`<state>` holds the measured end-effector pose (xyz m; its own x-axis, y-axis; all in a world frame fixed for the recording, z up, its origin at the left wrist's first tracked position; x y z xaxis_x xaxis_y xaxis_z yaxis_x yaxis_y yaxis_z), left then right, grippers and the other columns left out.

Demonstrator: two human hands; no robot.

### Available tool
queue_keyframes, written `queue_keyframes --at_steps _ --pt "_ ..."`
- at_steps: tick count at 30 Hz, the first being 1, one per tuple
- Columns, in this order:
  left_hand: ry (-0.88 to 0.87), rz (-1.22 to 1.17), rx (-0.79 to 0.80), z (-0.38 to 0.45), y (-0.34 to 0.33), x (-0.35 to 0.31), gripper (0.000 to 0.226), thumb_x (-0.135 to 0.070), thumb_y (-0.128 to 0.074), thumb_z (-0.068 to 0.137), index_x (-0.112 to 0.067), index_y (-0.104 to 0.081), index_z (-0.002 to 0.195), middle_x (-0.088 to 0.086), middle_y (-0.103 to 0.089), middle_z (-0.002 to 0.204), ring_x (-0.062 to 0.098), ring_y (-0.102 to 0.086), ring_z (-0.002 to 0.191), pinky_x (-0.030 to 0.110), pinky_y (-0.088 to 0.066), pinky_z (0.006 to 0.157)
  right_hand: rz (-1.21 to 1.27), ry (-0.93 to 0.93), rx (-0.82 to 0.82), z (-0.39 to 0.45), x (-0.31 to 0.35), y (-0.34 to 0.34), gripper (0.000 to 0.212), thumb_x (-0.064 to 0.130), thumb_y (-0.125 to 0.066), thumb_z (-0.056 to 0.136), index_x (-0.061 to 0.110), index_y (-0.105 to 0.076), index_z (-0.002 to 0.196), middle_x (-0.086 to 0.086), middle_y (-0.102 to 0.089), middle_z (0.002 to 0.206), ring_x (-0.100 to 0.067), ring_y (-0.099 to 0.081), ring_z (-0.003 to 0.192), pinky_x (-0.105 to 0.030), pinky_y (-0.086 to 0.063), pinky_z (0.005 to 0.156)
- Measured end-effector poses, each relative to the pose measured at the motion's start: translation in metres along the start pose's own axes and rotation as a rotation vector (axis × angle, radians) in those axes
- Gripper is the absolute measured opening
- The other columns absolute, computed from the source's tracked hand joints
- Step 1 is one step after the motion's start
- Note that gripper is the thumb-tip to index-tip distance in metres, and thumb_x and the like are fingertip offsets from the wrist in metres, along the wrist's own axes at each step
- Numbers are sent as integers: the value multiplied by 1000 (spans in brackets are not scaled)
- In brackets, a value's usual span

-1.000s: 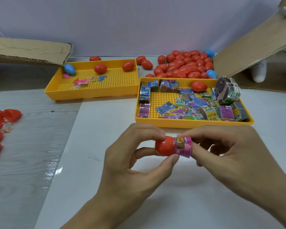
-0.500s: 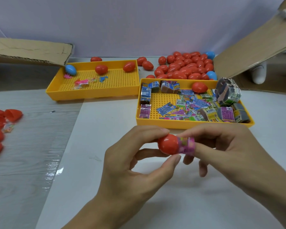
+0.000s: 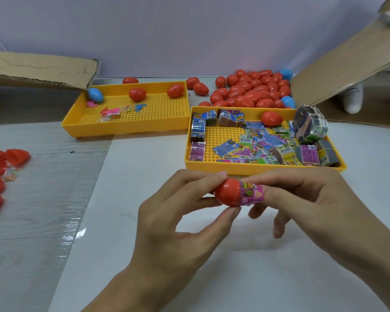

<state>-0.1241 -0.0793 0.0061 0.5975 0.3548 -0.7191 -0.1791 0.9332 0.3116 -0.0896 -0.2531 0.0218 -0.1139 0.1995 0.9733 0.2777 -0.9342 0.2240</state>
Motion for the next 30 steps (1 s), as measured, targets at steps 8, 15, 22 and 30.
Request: queue_keyframes --at_steps 8,15,22,30 --pt "-45 88 -32 0 1 0 39 -9 -80 79 -8 -67 116 10 -64 102 19 -69 94 29 -60 76 26 41 -53 -1 1 1 4 18 -69 72 17 -71 69 -3 -65 66 -7 -58 53 -25 -45 39" --pt "-57 135 -25 2 2 0 43 -4 -78 76 -7 -67 118 10 -64 106 17 -66 100 25 -57 80 122 6 -11 -1 0 -3 18 35 -78 70 17 -77 70 -4 -65 74 -19 -56 62 -22 -41 42" --pt "-18 66 -30 2 1 2 42 -5 -78 78 -7 -66 118 10 -63 106 19 -67 97 28 -59 78 420 -240 5 -3 -12 -13 24 17 -85 51 7 -77 72 0 -63 78 -8 -53 68 -21 -35 39" --pt "-1 77 -9 0 0 3 43 -4 -78 76 -6 -68 117 9 -63 104 19 -67 94 27 -59 76 488 -299 5 -3 -15 -18 31 32 -78 58 8 -78 77 0 -62 77 -6 -53 69 -21 -34 38"
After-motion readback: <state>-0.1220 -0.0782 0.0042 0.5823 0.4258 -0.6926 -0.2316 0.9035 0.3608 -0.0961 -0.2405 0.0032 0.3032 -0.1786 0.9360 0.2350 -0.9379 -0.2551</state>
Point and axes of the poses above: each hand's wrist, its own z-axis towards the middle knuckle, its own y-axis out of the back of the hand, x = y × z, the point moved 4 cm from there along z, towards the middle knuckle
